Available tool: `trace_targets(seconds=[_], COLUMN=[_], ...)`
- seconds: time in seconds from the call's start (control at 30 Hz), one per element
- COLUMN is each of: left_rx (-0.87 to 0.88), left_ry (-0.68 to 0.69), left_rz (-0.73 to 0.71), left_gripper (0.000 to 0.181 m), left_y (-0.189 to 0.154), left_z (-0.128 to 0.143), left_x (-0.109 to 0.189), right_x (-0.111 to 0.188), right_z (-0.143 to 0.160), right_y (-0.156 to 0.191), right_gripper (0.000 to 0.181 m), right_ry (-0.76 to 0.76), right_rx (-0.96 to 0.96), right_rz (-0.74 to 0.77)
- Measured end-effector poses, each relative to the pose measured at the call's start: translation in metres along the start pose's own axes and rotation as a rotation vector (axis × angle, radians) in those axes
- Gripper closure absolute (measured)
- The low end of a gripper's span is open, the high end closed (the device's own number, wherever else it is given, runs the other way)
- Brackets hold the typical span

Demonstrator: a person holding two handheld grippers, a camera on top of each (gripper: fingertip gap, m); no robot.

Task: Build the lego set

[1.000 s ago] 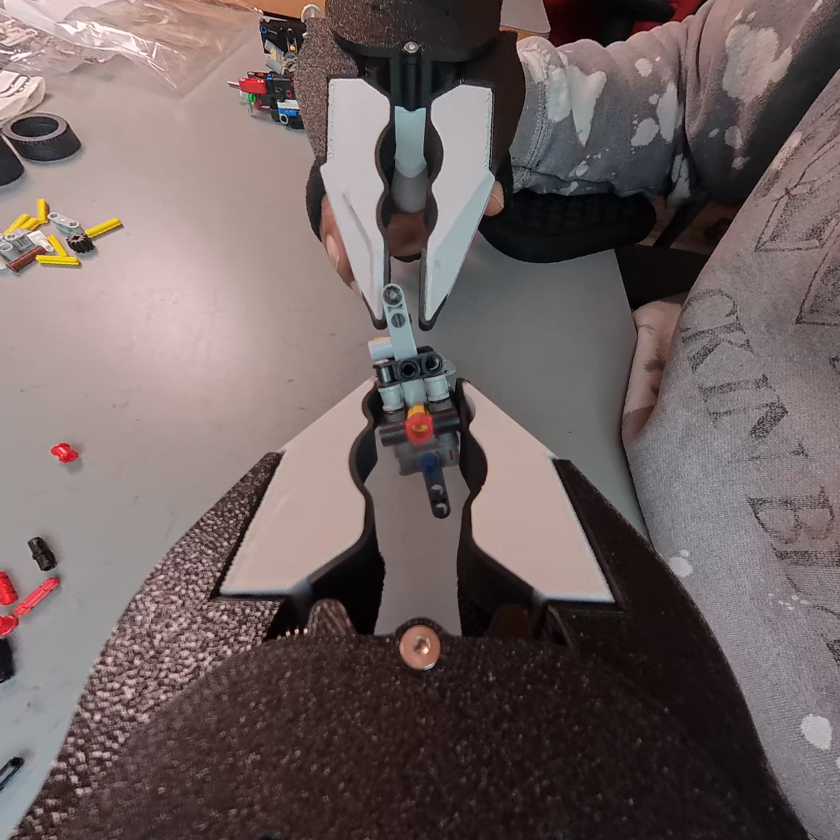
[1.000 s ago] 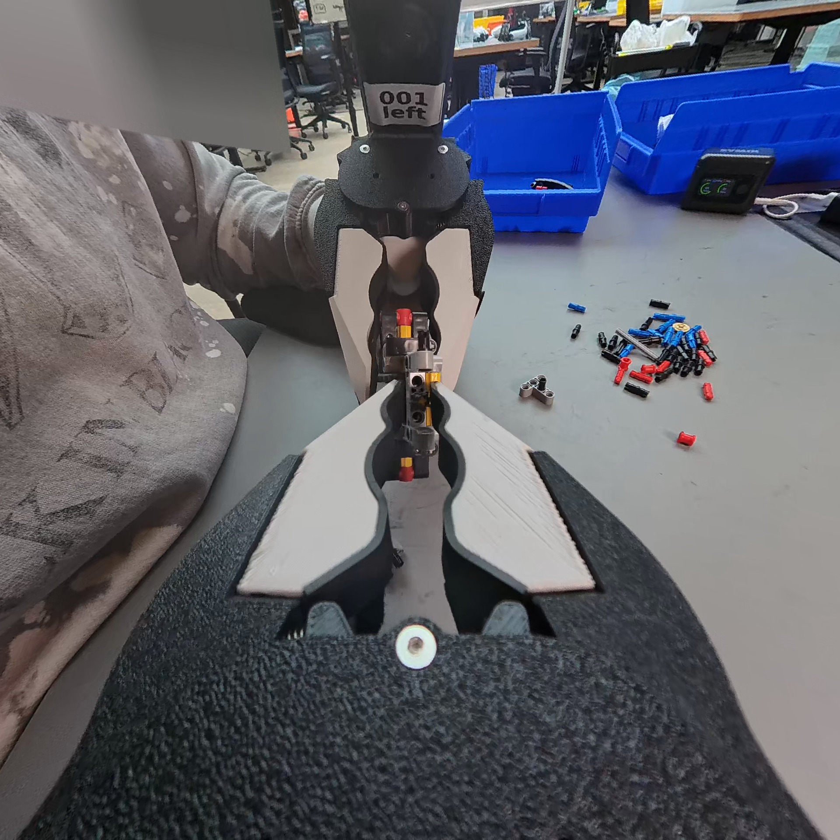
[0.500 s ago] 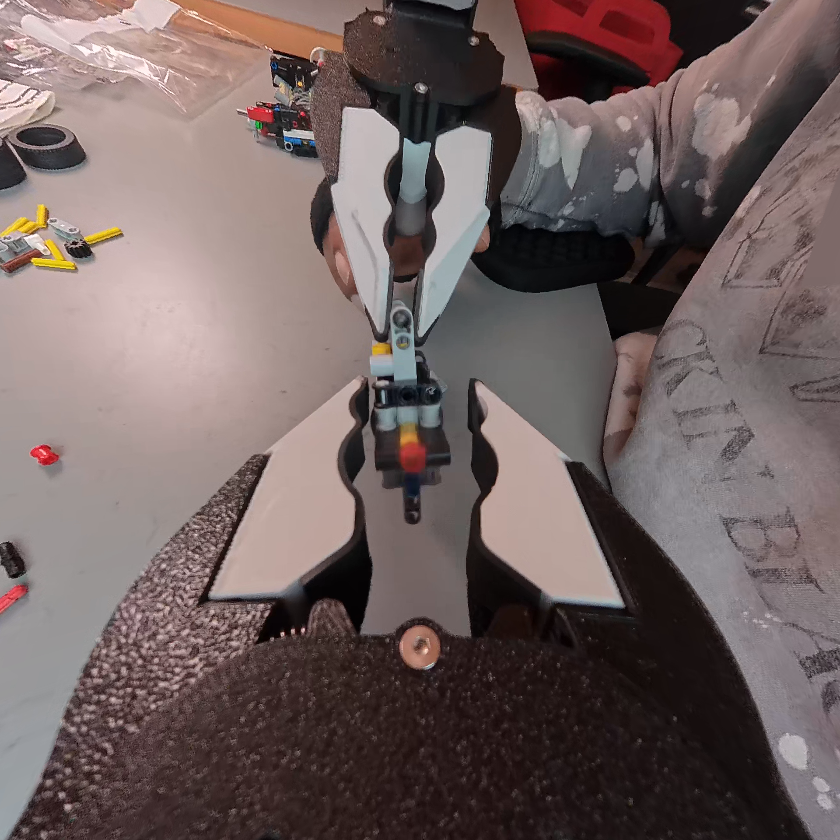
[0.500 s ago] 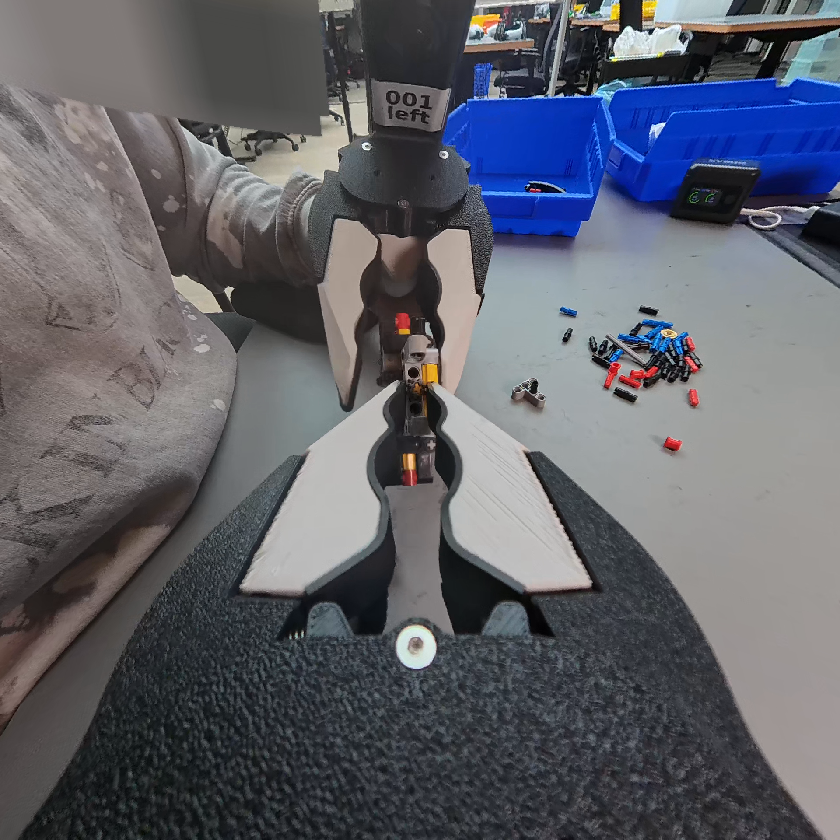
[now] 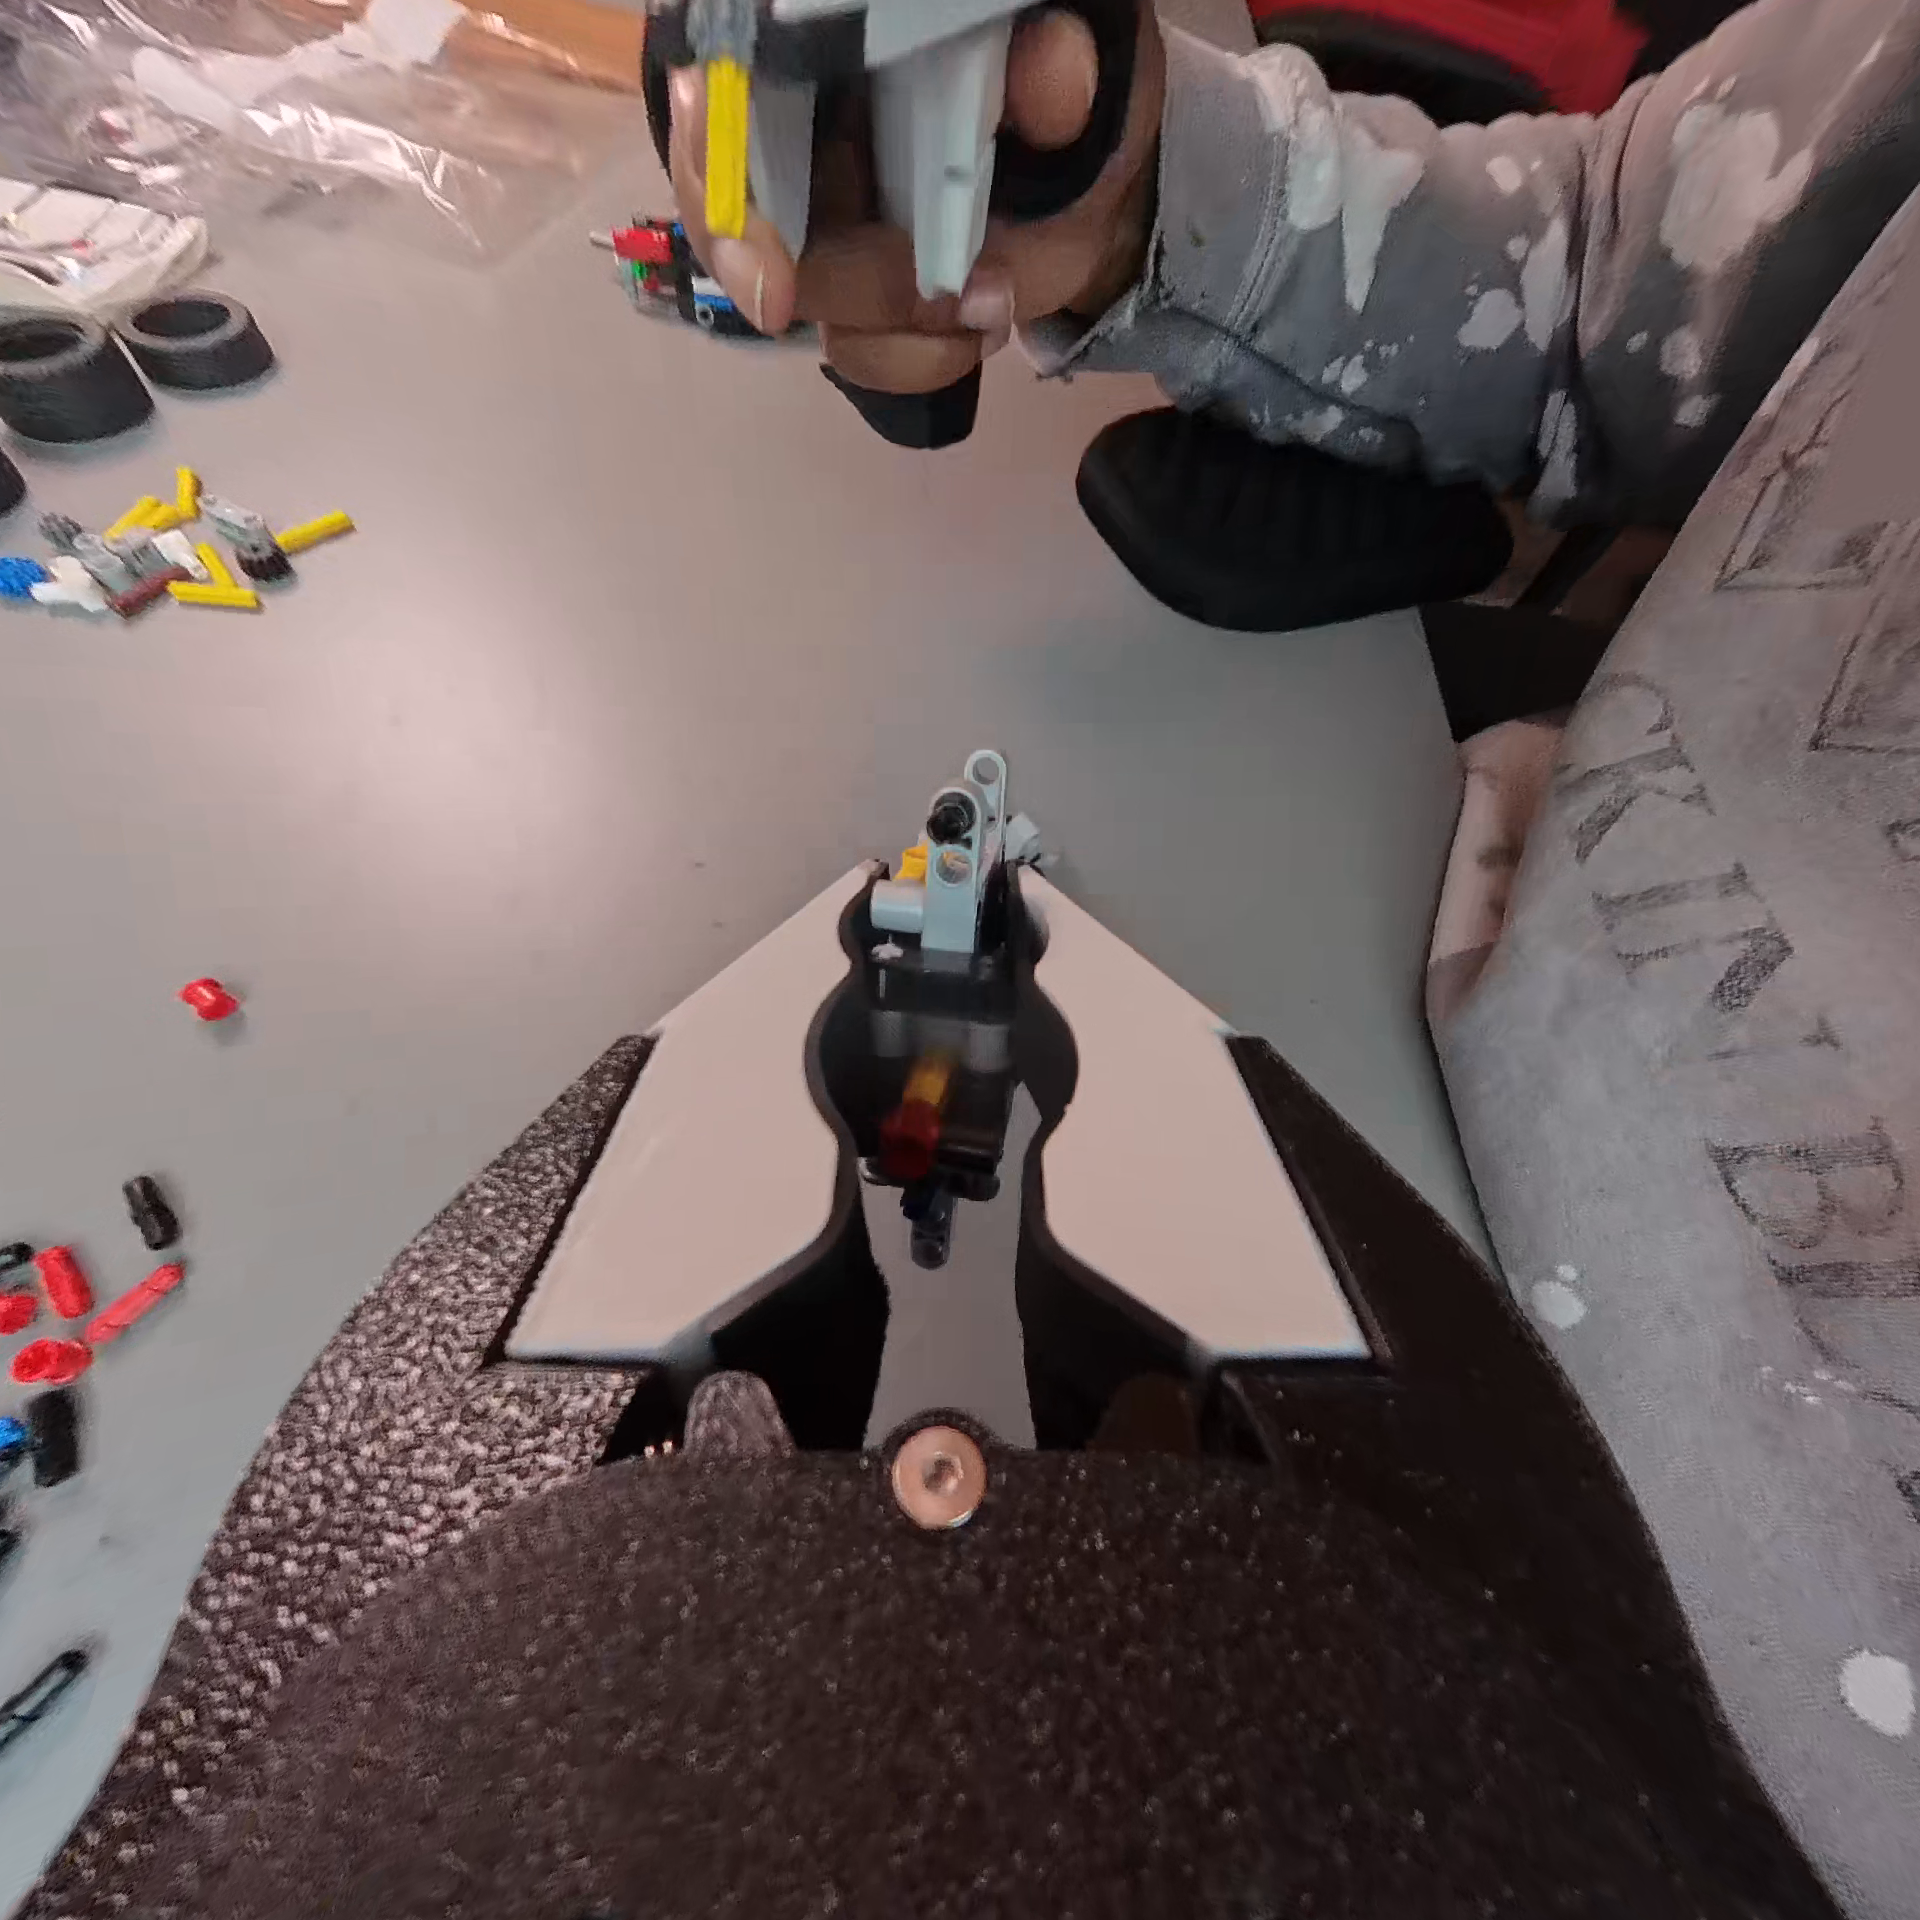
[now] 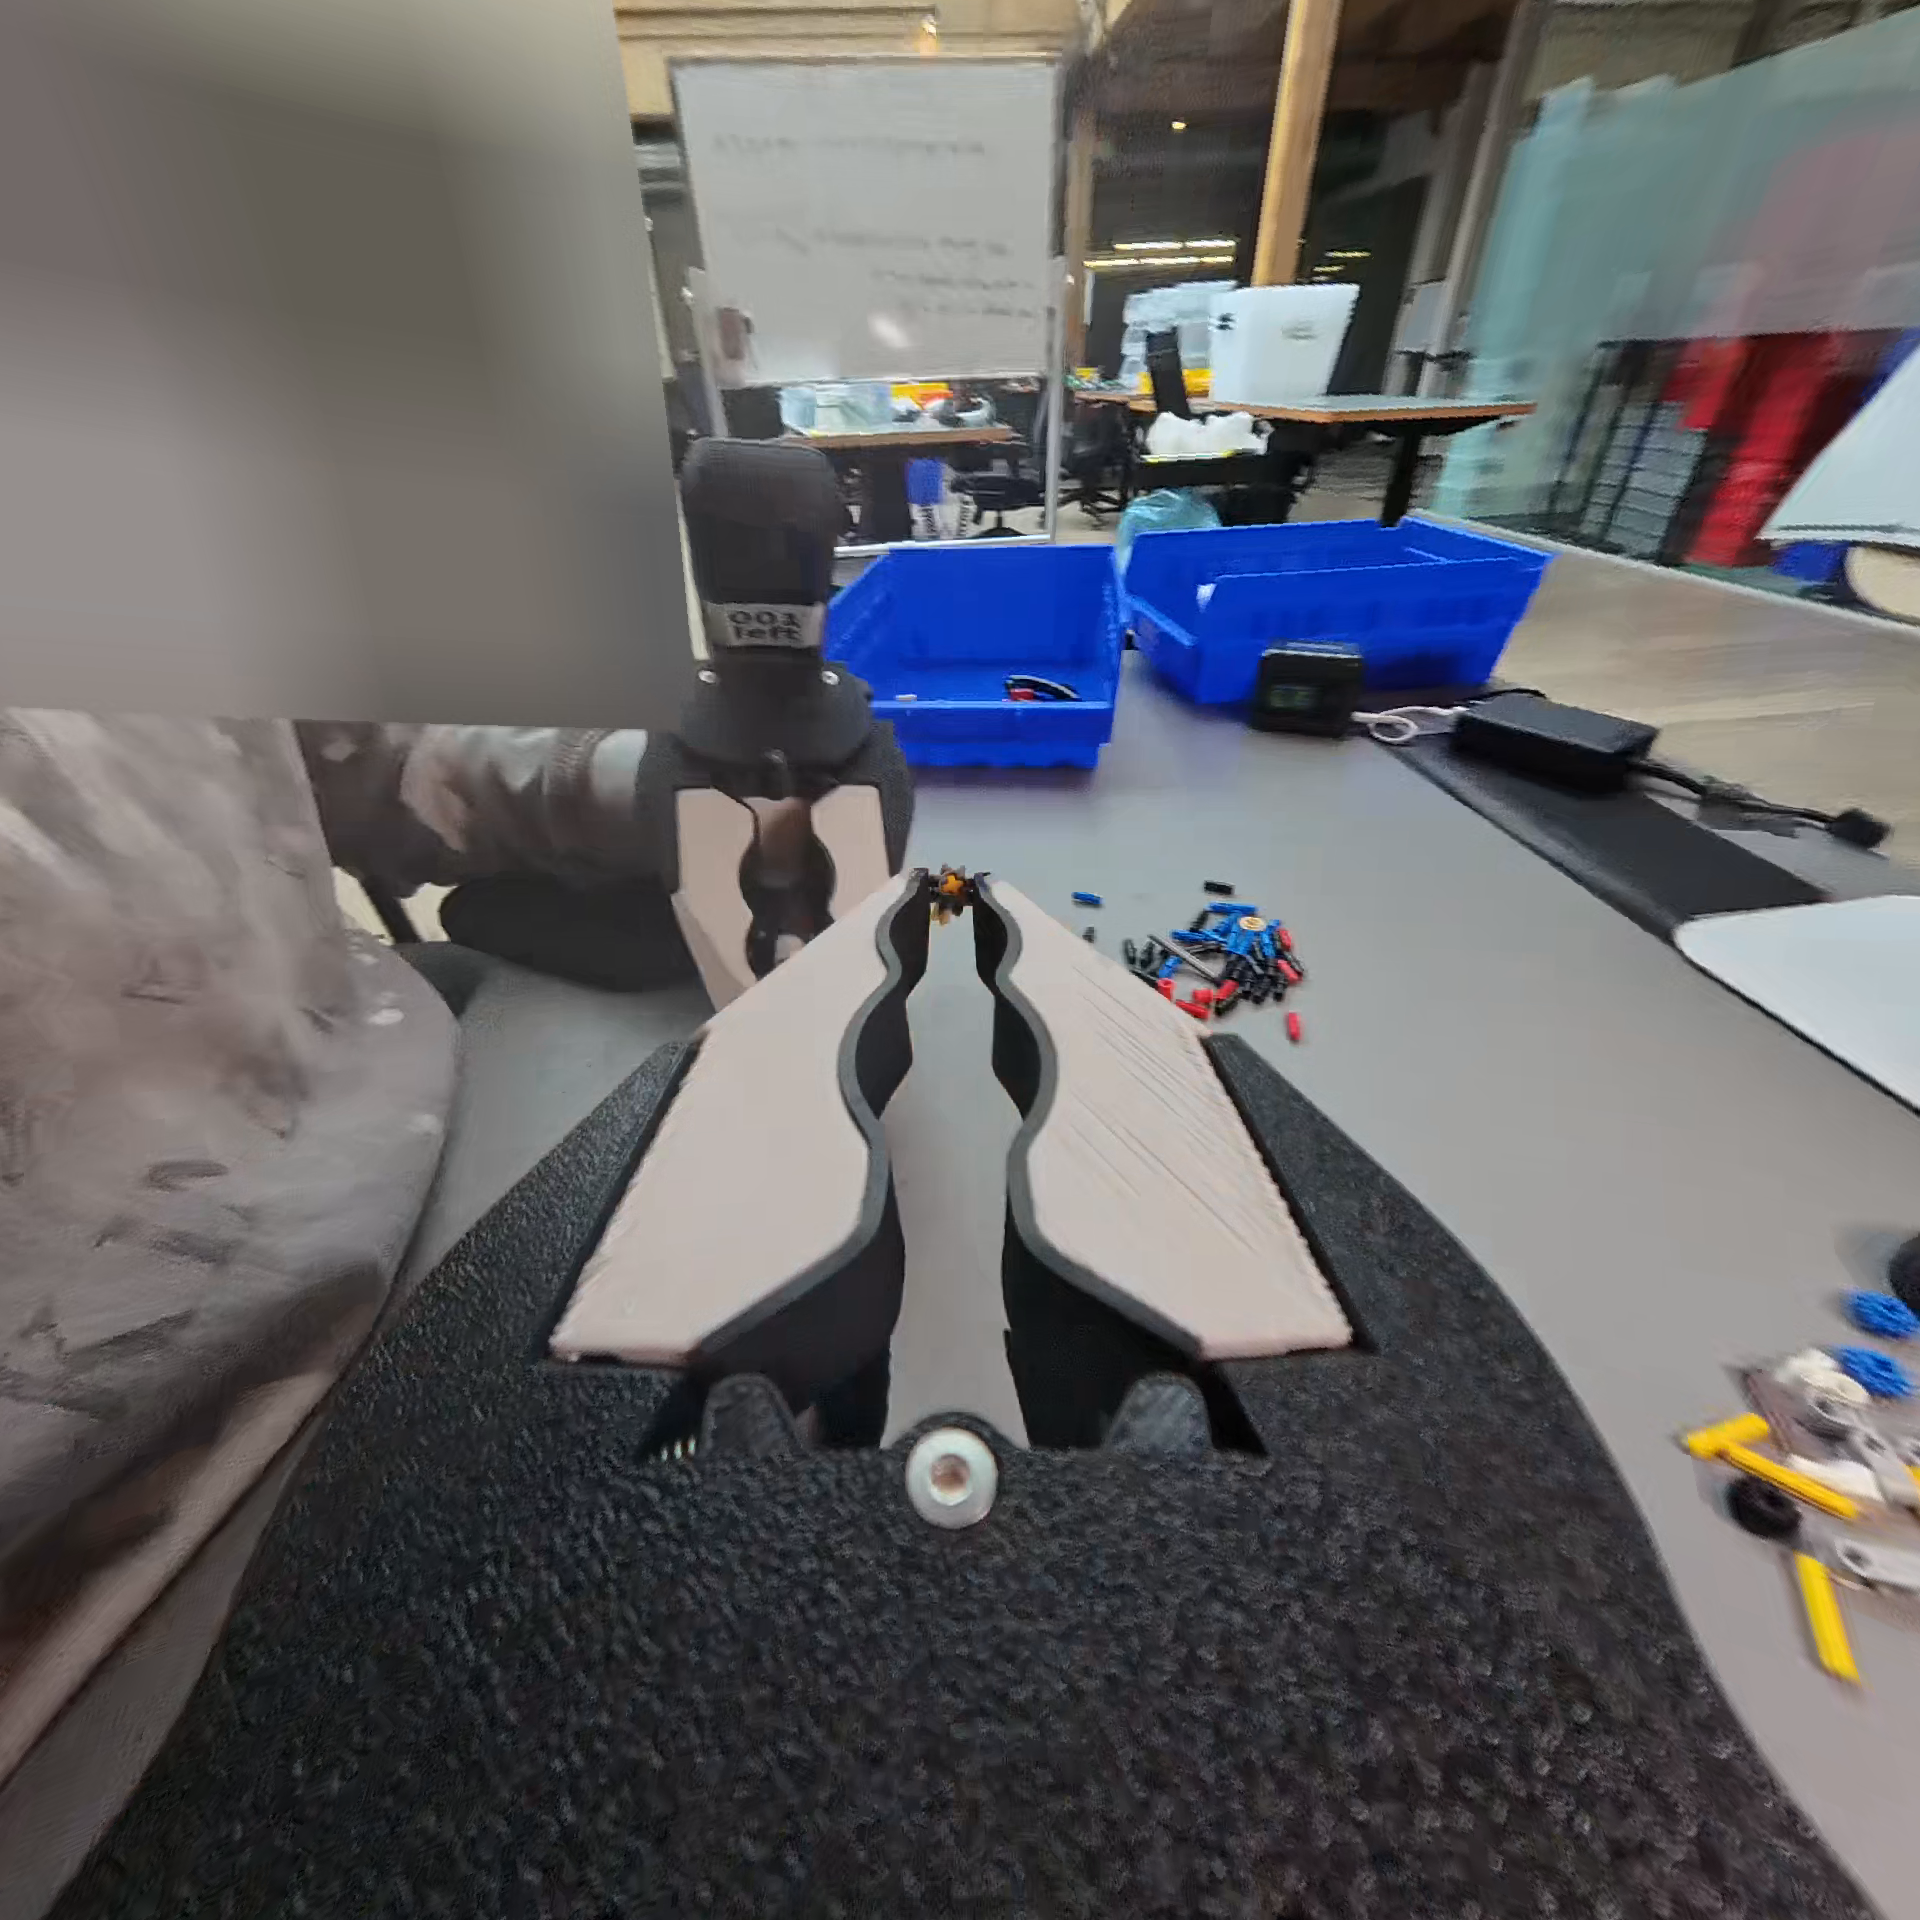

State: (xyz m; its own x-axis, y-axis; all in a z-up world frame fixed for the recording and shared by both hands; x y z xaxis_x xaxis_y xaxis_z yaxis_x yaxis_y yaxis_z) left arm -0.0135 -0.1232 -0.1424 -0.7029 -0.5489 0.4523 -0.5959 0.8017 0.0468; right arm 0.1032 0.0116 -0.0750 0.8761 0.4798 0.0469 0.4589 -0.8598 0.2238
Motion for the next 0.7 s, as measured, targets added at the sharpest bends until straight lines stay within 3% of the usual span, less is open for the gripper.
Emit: trace_targets(seconds=[0.1, 0.3, 0.5, 0.6, 0.7], left_rx=[-0.008, 0.09, 0.008, 0.028, 0.095], left_ry=[-0.036, 0.002, 0.045, -0.049, -0.178], left_rz=[-0.015, -0.021, -0.019, 0.038, 0.04], left_gripper=[0.16, 0.159, 0.152, 0.136, 0.138], left_y=[0.006, 0.01, 0.001, -0.004, 0.003], left_z=[-0.014, 0.004, 0.004, -0.005, -0.017], left_x=[0.004, 0.0, -0.012, -0.007, 0.005], right_x=[0.007, 0.01, -0.011, -0.023, -0.033], right_z=[0.01, 0.009, 0.022, 0.029, 0.033], right_y=[-0.017, -0.027, -0.011, 0.001, 0.01], right_gripper=[0.174, 0.175, 0.174, 0.175, 0.174], right_ry=[0.022, -0.05, -0.015, 0.009, 0.027], right_rx=[-0.027, -0.146, -0.126, -0.098, -0.094], right_rz=[0.107, 0.052, -0.023, -0.074, -0.12])
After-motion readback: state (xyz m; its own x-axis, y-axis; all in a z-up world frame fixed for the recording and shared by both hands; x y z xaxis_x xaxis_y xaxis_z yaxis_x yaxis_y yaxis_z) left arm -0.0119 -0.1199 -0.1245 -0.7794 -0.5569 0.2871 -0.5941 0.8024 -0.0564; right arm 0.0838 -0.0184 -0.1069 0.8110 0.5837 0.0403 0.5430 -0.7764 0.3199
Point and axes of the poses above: each gripper's, where its closed fingertips meet, x back along the fingers, z out of its underside, y = z × x across the jaws, the point moved 7 cm from there along x, back along the fingers, and after that the axes turned 11 degrees about -x, right-handed, at the moved point
